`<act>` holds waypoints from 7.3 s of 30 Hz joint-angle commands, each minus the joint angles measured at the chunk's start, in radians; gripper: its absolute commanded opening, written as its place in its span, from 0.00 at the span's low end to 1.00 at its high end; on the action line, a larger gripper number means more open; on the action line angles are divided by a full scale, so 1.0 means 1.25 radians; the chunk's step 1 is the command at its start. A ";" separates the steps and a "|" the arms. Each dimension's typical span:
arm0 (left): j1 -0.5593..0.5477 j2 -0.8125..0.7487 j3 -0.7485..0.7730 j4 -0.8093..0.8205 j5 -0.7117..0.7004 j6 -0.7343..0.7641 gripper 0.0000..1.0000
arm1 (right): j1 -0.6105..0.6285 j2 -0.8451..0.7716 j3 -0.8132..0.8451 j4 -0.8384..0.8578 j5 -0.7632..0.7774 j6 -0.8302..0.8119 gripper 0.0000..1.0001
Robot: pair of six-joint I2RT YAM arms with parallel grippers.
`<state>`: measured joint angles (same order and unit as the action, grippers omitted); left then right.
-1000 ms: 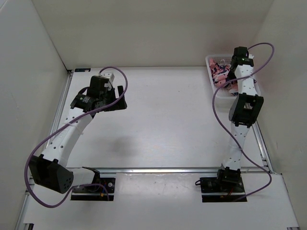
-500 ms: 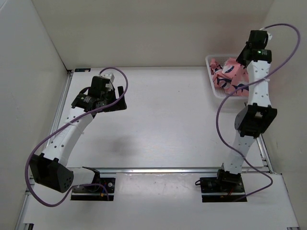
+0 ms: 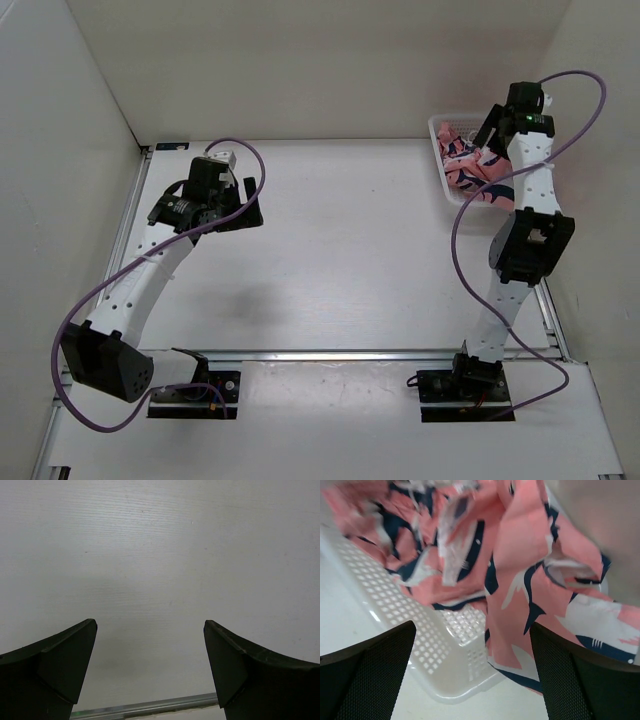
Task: Fold and stack the shorts
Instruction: Grab the shorts from the pile, then move the shorts to the center of the board, then flatten the shorts out
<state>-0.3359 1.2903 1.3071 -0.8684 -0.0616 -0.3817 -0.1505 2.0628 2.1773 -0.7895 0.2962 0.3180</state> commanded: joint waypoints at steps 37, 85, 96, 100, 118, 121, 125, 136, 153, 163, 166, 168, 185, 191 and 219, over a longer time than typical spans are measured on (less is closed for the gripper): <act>0.192 0.020 0.380 -0.184 -0.075 -0.101 1.00 | 0.491 -0.445 -0.185 0.209 -0.317 0.016 0.00; 0.034 0.062 -0.266 0.022 0.049 -0.313 0.10 | 0.527 -0.138 -0.400 0.126 -0.107 -0.026 0.00; 0.034 0.016 -0.160 -0.062 -0.018 -0.305 1.00 | 0.468 -0.079 -0.237 0.092 -0.118 0.029 1.00; 0.080 0.024 -0.138 -0.082 -0.070 -0.276 0.84 | 0.460 -0.372 -0.586 0.212 -0.118 0.078 1.00; 0.318 0.186 -0.341 0.076 0.122 -0.300 0.73 | 0.460 -0.740 -1.233 0.338 -0.403 0.387 0.94; 0.318 0.238 -0.309 0.095 0.122 -0.300 0.55 | 0.460 -0.650 -1.224 0.408 -0.431 0.403 0.91; 0.318 0.256 -0.273 0.095 0.114 -0.300 0.29 | 0.502 -0.551 -1.207 0.494 -0.452 0.427 0.83; 0.318 0.256 -0.227 0.087 0.098 -0.284 0.10 | 0.539 -0.350 -0.942 0.395 -0.244 0.361 0.00; 0.361 0.228 -0.254 0.069 0.082 -0.279 0.65 | 0.539 -0.336 -0.928 0.346 -0.227 0.343 0.00; 0.383 0.354 -0.198 0.104 0.107 -0.258 0.64 | 0.539 -0.379 -0.944 0.321 -0.192 0.318 0.00; 0.373 0.364 -0.198 0.104 0.114 -0.258 0.50 | 0.539 -0.379 -0.944 0.321 -0.192 0.318 0.00; 0.373 0.373 -0.198 0.104 0.103 -0.258 0.36 | 0.532 -0.379 -0.944 0.321 -0.192 0.318 0.00; 0.382 0.412 0.306 -0.018 0.095 -0.228 0.10 | 0.408 -0.206 -0.397 0.136 -0.174 0.127 0.00; 0.374 0.328 0.521 -0.111 0.114 -0.213 0.10 | 0.390 -0.232 -0.245 0.117 -0.188 0.120 0.00; 0.313 -0.015 -0.400 -0.002 0.174 -0.269 0.86 | 0.394 -0.765 -1.134 0.181 -0.149 0.373 0.94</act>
<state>0.0742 1.3048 0.8734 -0.8894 0.1295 -0.6540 0.3523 1.1095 0.7883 -0.6071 0.1490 0.7544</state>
